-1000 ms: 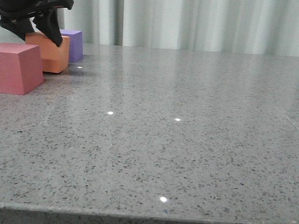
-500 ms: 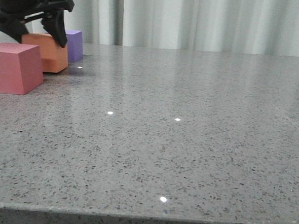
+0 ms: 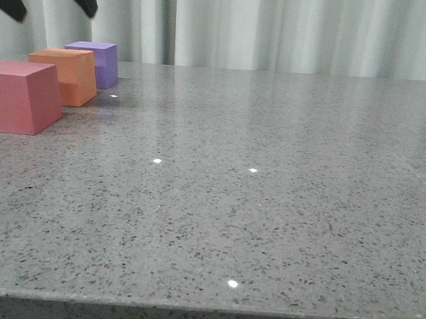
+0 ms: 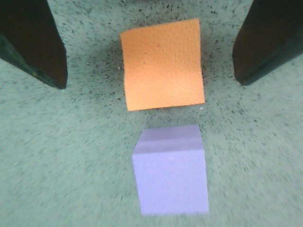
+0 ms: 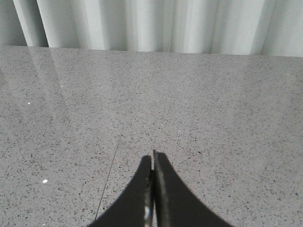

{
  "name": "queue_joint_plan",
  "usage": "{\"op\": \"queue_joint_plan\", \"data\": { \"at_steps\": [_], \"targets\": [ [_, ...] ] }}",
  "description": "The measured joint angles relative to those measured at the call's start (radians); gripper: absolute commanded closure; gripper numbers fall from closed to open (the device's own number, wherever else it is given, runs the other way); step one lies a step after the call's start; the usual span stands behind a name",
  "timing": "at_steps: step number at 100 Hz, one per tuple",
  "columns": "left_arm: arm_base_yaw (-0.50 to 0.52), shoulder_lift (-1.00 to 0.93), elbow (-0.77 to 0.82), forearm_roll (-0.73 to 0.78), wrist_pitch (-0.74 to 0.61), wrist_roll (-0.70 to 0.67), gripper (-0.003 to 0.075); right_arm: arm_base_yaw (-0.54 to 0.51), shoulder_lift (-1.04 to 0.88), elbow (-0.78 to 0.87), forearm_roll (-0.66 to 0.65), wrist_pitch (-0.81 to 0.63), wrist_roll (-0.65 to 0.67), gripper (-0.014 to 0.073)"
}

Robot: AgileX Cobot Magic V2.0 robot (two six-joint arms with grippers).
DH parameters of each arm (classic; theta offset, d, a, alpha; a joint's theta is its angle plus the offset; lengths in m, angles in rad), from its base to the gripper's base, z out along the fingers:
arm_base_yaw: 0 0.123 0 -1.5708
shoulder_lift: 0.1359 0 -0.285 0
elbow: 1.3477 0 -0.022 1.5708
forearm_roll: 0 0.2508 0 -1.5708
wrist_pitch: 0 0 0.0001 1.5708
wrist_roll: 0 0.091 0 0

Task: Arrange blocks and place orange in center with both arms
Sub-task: 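Open the left gripper and lift it away from the orange cube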

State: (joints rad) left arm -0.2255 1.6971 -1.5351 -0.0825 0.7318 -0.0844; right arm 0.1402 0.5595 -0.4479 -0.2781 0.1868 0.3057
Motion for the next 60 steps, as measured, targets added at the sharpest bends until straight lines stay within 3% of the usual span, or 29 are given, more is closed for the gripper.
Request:
{"op": "queue_joint_plan", "data": {
  "at_steps": [23,60],
  "targets": [
    [0.000,-0.230,0.146,0.008,-0.090,0.000,0.0065,0.000,0.000,0.000,0.000,0.000,0.000,0.0704],
    [0.000,-0.744,0.677,0.028,-0.392,0.000,0.0090,0.000,0.000,0.000,0.000,0.000,0.000,0.0704]
  ]
}}
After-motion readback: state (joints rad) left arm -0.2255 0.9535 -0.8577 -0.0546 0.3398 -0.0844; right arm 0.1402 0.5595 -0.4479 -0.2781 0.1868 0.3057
